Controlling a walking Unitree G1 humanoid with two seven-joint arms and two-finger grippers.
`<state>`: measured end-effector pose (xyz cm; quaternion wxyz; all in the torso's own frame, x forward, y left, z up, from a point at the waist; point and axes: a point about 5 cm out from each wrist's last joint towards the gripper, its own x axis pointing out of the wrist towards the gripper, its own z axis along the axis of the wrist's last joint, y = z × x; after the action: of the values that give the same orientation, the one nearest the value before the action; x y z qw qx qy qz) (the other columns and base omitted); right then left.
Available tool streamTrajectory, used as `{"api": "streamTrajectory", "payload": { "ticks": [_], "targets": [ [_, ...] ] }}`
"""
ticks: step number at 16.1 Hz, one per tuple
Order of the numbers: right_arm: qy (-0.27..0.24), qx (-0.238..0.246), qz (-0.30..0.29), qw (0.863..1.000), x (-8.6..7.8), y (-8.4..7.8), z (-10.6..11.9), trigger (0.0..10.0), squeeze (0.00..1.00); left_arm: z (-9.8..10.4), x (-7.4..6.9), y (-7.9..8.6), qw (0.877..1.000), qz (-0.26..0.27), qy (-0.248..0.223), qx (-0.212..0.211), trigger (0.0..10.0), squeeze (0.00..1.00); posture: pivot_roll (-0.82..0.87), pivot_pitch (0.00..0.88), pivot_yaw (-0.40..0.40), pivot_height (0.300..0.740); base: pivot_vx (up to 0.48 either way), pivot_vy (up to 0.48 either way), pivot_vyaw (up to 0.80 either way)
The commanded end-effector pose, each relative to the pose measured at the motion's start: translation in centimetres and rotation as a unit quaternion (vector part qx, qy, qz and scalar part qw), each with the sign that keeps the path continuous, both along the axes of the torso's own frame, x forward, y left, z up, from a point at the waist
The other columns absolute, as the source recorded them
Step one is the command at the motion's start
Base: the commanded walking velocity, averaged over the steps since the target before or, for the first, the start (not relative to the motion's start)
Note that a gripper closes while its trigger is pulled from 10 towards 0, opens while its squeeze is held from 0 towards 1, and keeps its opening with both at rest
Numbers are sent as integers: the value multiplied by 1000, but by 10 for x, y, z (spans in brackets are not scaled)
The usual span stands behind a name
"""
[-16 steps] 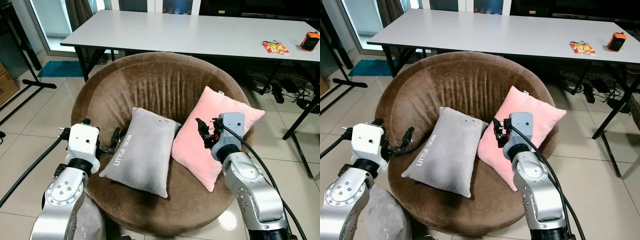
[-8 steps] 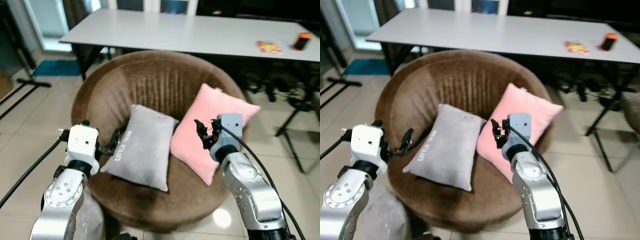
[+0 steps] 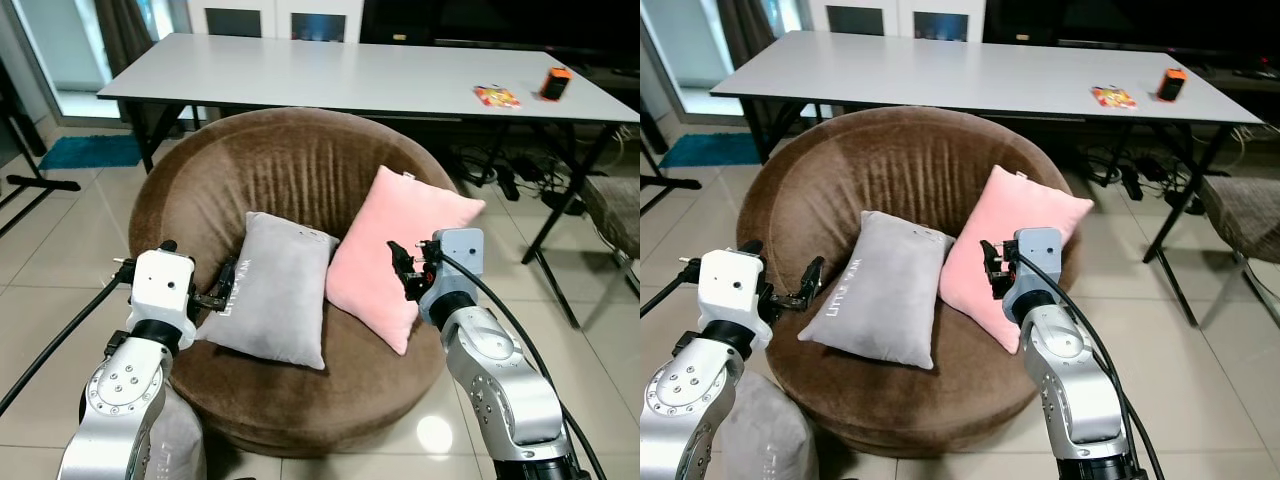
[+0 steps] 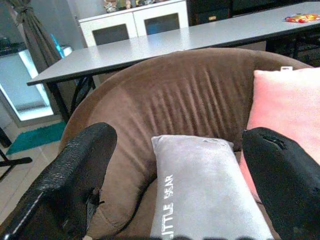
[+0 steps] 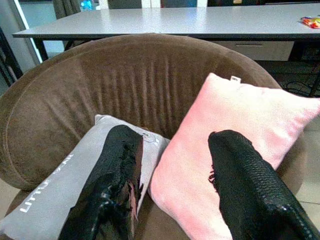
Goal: Move the pillow to the sofa from floor
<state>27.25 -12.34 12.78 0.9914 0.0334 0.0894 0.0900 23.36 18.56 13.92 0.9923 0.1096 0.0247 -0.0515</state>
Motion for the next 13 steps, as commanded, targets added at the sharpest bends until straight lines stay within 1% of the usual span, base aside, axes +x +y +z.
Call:
{"api": "streamTrajectory", "payload": {
  "ticks": [1,13],
  "targets": [
    [-6,0,-3,1000,2,-2,4,10000,0,2,1,-1,1000,-3,-2,-1,10000,0,34,0,1,740,-240,0,0],
    [-4,0,3,1000,4,0,4,10000,0,2,2,0,1000,2,-3,-2,10000,0,35,0,0,740,-245,0,0]
  ]
}}
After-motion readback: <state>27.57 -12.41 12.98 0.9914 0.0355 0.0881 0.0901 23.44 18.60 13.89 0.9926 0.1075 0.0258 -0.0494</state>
